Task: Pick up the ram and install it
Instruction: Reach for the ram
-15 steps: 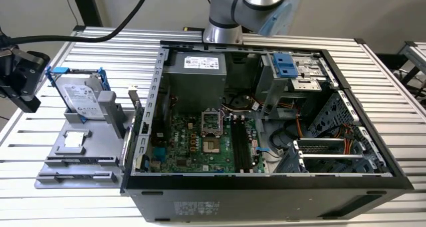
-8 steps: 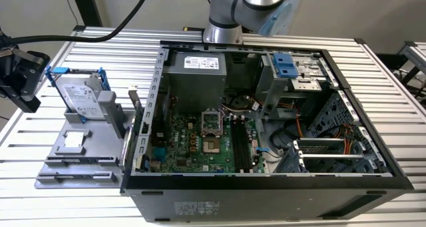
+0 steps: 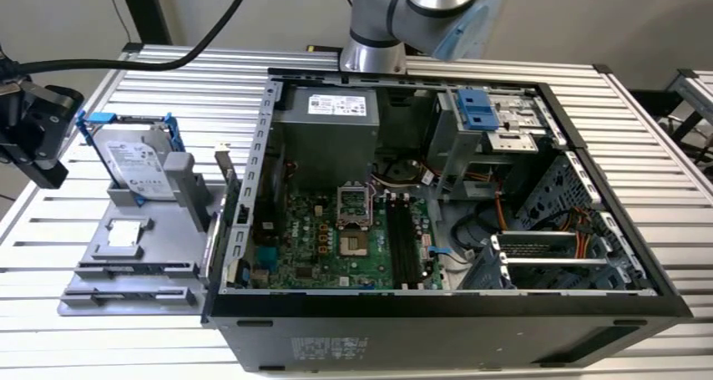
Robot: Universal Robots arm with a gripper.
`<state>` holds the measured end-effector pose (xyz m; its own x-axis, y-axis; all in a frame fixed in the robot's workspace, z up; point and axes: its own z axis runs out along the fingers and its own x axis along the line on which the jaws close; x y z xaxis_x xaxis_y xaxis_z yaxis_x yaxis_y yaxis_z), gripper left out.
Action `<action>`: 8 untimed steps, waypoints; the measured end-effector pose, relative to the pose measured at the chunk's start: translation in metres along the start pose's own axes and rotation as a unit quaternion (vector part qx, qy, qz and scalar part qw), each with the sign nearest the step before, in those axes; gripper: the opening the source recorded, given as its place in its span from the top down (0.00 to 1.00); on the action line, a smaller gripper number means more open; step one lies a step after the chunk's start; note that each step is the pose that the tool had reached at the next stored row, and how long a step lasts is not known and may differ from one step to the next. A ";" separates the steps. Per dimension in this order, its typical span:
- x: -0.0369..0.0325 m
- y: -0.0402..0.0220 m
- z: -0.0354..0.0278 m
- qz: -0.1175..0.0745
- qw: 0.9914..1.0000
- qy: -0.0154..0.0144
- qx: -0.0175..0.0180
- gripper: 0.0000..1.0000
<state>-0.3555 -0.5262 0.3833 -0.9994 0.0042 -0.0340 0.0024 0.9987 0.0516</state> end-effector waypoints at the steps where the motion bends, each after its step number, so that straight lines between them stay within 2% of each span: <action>1: 0.0000 0.0000 0.0000 0.000 1.000 0.000 0.000 1.00; 3: 0.0001 0.0000 0.0000 -0.004 1.000 0.000 0.000 1.00; 5: 0.0002 0.0000 -0.0001 -0.021 1.000 0.001 -0.001 1.00; 8: 0.0002 0.0000 0.0000 -0.048 0.999 0.003 -0.002 1.00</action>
<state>-0.3557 -0.5262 0.3833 -0.9952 -0.0913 -0.0339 -0.0930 0.9943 0.0516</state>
